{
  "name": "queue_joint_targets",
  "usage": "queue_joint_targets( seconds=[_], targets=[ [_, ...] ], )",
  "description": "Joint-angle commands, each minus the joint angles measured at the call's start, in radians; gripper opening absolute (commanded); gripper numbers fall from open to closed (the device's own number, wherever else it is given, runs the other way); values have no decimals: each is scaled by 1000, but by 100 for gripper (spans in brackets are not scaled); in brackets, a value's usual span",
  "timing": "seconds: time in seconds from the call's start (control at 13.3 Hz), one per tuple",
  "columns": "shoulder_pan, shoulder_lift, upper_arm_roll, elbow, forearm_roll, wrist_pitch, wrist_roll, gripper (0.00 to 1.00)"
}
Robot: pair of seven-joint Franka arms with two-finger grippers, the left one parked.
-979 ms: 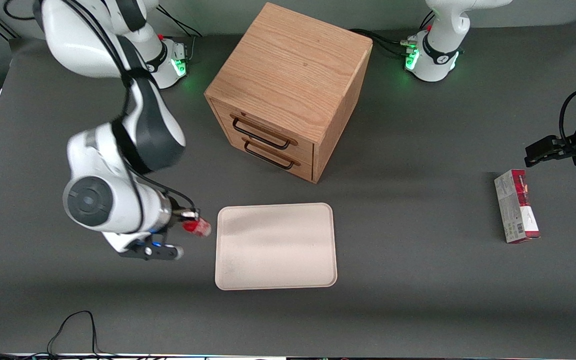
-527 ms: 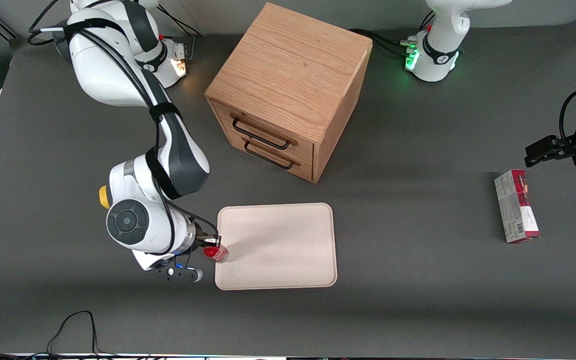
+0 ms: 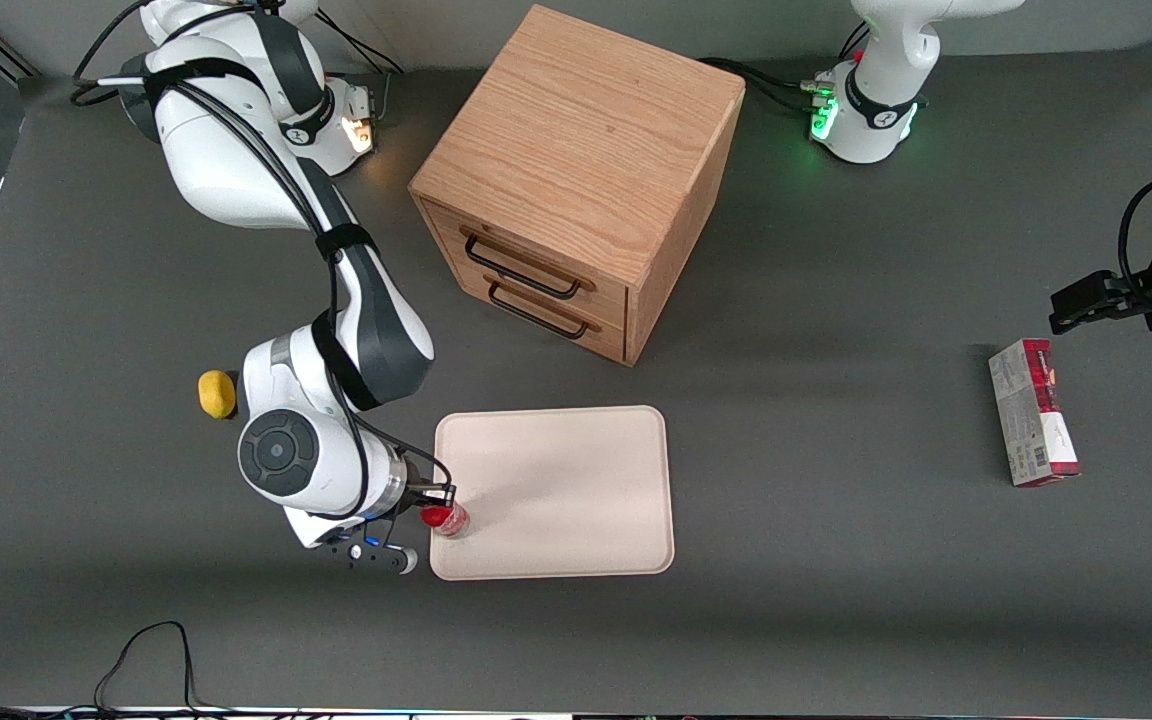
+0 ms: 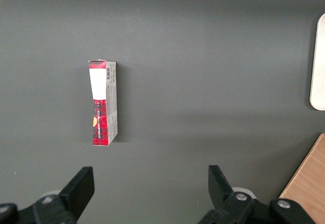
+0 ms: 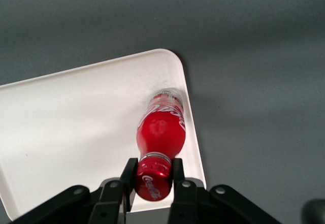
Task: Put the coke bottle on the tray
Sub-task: 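Lower the bottle onto the tray and open the right gripper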
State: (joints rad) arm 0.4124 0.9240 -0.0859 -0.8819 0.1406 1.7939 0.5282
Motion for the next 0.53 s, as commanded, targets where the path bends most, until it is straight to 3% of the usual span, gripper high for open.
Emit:
queue_joint_targets(
  seconds=[0.0,0.38,0.45],
  targets=[
    [-4,18,5,49,22,5,23,0],
    [-3,18,6,47,22,18,23,0],
    [0,18,6,47,20,18,23,66]
  ],
)
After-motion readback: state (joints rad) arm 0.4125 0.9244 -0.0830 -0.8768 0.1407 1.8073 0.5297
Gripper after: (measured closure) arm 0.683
